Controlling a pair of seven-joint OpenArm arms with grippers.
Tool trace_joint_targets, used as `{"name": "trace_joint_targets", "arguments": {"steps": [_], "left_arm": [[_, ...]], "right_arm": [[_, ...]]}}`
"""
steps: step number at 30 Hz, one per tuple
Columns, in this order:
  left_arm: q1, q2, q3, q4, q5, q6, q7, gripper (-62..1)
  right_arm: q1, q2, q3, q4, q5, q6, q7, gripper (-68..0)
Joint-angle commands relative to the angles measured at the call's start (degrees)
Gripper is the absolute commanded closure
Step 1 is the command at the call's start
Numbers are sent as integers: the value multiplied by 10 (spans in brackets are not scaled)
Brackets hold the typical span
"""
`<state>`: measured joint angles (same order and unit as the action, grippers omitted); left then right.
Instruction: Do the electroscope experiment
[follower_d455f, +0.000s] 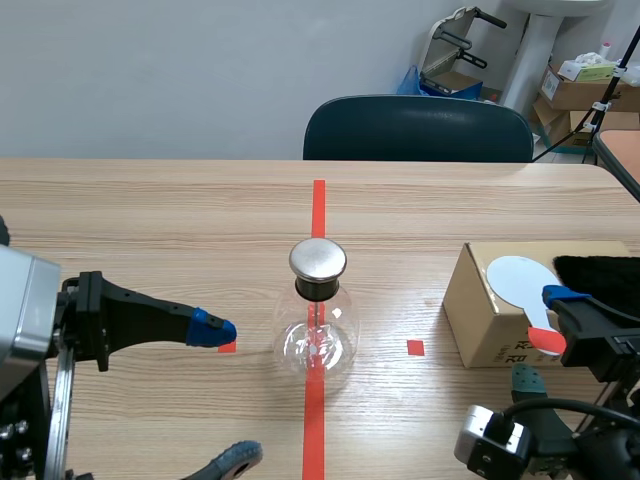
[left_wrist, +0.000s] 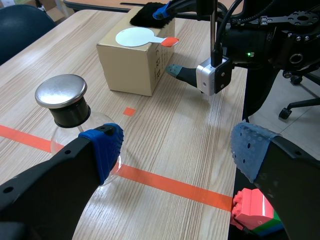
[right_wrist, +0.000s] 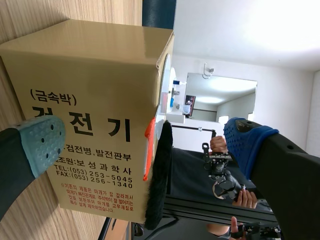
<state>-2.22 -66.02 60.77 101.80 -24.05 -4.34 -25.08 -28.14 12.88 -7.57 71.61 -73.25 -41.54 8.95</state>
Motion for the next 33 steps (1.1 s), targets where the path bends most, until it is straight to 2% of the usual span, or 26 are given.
{"name": "trace_joint_targets", "arguments": {"steps": [1, 5, 11, 14, 17, 20, 24, 26, 30, 33], "left_arm": [[3, 4, -2, 10, -3, 1, -7, -471], [3, 4, -2, 10, -3, 1, -3, -471], [6, 4, -2, 10, -3, 2, 2, -471], [6, 4, -5, 10, -3, 6, 9, -471], [6, 5, -12, 10, -8, 8, 12, -471], [9, 16, -19, 10, -10, 24, 29, -471], [45, 34, -55, 10, -10, 66, 45, -471], [74, 47, -84, 10, -10, 83, 51, -471], [136, 71, -155, 11, -13, 83, 57, -471], [185, 75, -212, 18, -25, 83, 56, -471]], "right_arm": [[5, 9, 3, 4, 2, -33, -2, -679], [1, 9, 3, 4, 7, -33, 1, -679], [-22, 9, 3, 11, 47, -33, 28, -679], [-54, 12, 5, 39, 64, -33, 47, -679], [-94, 19, 5, 78, 103, -33, 77, -679], [-128, 25, 5, 120, 142, -33, 106, -679], [-170, 32, 5, 170, 173, -33, 121, -679], [-189, 34, 5, 194, 184, -16, 120, -679], [-228, 54, 5, 237, 220, 31, 123, -679], [-251, 77, 5, 268, 264, 63, 125, -679]]}}
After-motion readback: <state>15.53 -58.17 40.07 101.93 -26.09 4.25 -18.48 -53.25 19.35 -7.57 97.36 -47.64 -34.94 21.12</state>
